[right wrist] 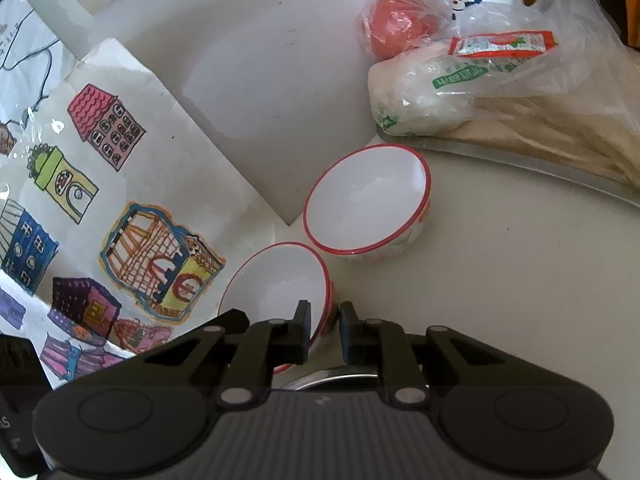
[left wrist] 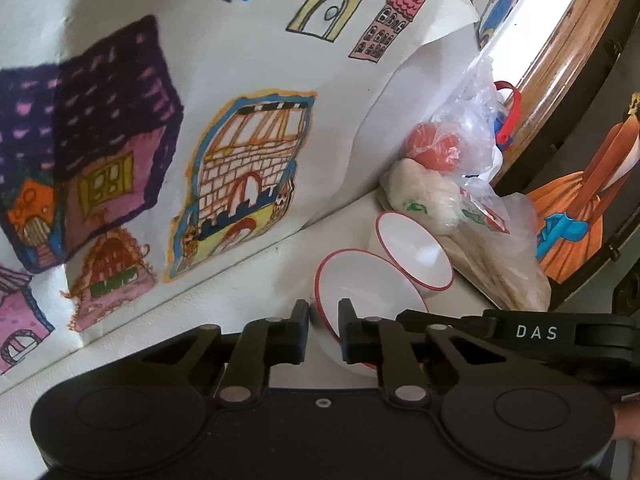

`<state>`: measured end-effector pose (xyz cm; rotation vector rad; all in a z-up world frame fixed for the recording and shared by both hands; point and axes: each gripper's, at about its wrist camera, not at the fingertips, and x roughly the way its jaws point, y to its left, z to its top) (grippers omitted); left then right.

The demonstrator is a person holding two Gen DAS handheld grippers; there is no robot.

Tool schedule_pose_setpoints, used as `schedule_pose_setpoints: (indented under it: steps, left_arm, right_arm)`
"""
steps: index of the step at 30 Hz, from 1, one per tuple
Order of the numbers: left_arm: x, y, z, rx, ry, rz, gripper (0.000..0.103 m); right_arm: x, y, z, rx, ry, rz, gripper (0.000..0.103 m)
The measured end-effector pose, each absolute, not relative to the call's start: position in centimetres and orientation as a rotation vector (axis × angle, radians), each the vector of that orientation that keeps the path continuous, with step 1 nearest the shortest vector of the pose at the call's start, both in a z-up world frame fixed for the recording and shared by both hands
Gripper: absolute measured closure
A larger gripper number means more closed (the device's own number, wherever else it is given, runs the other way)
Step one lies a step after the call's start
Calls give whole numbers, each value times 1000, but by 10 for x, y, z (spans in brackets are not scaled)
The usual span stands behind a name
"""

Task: Organize plates and bowls
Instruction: 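Move both tools to a red-rimmed white bowl and close on its rim, then lift the white bowl with both tools and carry it over the steel bowl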

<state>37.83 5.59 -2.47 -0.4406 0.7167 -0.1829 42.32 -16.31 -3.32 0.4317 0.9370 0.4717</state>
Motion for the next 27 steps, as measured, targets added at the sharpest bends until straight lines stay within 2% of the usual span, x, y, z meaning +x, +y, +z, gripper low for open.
schedule_pose_setpoints:
  steps: [11, 27]
  left_arm:
    - [371, 52, -18, -464, 724, -157, 89]
    - [300, 50, 45, -460, 607, -215, 89]
  right_arm:
    - [407, -166, -20, 430, 894, 450, 89]
    - [326, -176, 52, 391, 768, 464, 89]
